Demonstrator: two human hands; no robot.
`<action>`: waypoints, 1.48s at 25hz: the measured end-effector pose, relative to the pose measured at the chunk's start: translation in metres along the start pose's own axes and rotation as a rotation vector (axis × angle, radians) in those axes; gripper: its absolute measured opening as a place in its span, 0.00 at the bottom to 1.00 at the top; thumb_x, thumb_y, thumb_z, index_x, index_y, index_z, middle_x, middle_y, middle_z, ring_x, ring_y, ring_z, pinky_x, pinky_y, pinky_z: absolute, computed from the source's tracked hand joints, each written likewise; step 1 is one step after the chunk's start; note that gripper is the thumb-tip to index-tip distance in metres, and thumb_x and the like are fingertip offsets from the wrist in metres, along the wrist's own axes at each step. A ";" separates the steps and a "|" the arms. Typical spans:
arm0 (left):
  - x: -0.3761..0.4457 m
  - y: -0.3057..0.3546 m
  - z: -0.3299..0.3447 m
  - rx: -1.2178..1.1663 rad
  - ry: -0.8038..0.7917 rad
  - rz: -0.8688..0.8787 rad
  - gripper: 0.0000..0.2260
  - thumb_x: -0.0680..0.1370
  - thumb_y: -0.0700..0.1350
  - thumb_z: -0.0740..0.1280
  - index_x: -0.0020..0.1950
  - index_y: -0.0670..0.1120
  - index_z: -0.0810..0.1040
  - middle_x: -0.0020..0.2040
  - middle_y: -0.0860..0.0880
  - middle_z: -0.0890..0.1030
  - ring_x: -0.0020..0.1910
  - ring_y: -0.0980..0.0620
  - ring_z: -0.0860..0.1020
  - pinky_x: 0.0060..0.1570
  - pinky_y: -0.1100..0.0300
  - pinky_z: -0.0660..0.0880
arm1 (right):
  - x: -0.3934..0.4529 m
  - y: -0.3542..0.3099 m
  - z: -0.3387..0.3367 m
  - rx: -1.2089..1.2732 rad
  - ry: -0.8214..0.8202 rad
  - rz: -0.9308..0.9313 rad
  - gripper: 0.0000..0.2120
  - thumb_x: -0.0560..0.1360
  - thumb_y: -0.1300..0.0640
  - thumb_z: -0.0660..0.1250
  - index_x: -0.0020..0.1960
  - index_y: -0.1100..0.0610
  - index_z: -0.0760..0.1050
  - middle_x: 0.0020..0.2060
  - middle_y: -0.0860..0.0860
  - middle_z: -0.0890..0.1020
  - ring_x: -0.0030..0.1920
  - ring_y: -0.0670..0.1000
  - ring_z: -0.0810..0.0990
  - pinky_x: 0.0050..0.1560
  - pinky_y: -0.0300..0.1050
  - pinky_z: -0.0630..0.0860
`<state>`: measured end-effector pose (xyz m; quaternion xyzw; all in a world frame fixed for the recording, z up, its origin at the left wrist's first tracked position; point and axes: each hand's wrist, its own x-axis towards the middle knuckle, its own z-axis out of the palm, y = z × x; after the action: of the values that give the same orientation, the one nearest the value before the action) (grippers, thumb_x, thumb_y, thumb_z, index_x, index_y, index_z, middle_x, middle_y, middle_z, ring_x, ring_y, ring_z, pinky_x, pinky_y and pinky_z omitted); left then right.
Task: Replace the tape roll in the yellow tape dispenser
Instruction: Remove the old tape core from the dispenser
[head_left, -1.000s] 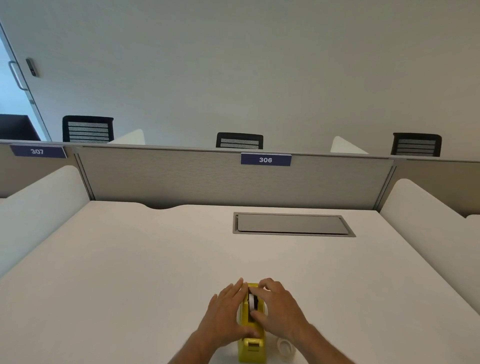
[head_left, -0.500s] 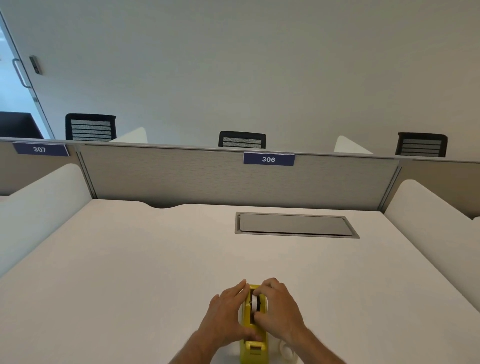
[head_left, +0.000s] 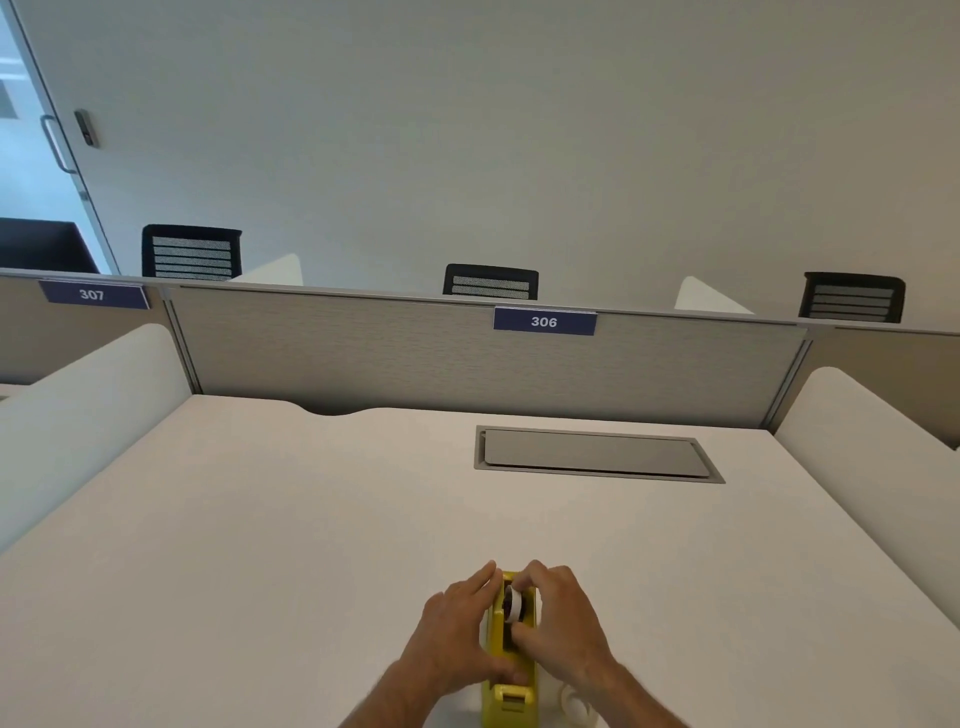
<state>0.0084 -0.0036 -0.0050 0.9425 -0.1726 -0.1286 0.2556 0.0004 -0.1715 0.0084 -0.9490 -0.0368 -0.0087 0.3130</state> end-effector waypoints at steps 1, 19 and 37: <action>0.000 0.000 0.000 -0.002 -0.002 -0.001 0.54 0.60 0.75 0.69 0.78 0.60 0.47 0.80 0.59 0.50 0.78 0.54 0.54 0.76 0.48 0.55 | 0.000 0.001 0.001 0.012 -0.002 0.011 0.19 0.61 0.48 0.73 0.48 0.40 0.69 0.49 0.45 0.75 0.45 0.45 0.76 0.40 0.31 0.74; -0.002 0.016 0.000 -0.421 0.307 -0.090 0.28 0.74 0.47 0.71 0.72 0.59 0.66 0.73 0.55 0.70 0.66 0.56 0.70 0.67 0.59 0.70 | 0.000 0.008 -0.026 0.414 0.100 0.047 0.18 0.63 0.60 0.79 0.48 0.46 0.79 0.42 0.44 0.84 0.45 0.40 0.83 0.39 0.36 0.83; -0.005 0.041 0.000 -0.666 0.457 0.007 0.22 0.68 0.47 0.79 0.61 0.52 0.80 0.45 0.59 0.86 0.45 0.61 0.84 0.49 0.65 0.81 | 0.004 0.002 -0.026 0.935 0.204 0.215 0.19 0.59 0.57 0.82 0.48 0.53 0.81 0.42 0.53 0.87 0.44 0.53 0.87 0.44 0.51 0.85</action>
<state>-0.0069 -0.0349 0.0170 0.8120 -0.0633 0.0361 0.5791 0.0051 -0.1878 0.0282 -0.6996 0.0922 -0.0516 0.7067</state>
